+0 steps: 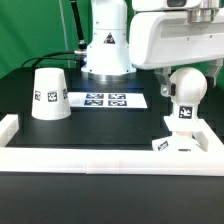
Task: Assemble lamp
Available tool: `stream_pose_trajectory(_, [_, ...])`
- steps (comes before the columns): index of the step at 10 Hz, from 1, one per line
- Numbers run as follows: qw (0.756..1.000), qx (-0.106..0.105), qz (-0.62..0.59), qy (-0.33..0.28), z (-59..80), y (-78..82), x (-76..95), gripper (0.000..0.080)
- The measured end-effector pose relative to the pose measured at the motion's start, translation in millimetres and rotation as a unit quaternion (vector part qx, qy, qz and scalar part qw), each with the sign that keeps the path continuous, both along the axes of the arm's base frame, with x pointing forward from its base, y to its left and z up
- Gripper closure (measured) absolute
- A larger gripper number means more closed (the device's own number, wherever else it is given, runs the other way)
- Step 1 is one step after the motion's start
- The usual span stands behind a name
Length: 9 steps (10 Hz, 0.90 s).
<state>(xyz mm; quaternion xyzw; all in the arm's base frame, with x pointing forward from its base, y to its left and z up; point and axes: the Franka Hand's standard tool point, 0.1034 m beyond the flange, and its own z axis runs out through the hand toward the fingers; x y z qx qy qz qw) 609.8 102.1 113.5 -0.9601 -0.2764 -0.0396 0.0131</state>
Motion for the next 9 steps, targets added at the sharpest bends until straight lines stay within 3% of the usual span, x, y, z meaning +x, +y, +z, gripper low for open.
stream_pose_trajectory(3, [0.999, -0.007, 0.043, 0.001, -0.7, 0.6, -1.2, 0.01])
stream_pose_trajectory(4, [0.999, -0.007, 0.042, 0.001, -0.5, 0.0, -0.9, 0.0198])
stream_pose_trajectory(5, [0.999, -0.008, 0.042, 0.0, -0.6, -0.1, -0.8, 0.0223])
stream_pose_trajectory(9, [1.0, 0.001, -0.012, 0.004, -0.8, -1.9, -0.9, 0.0223])
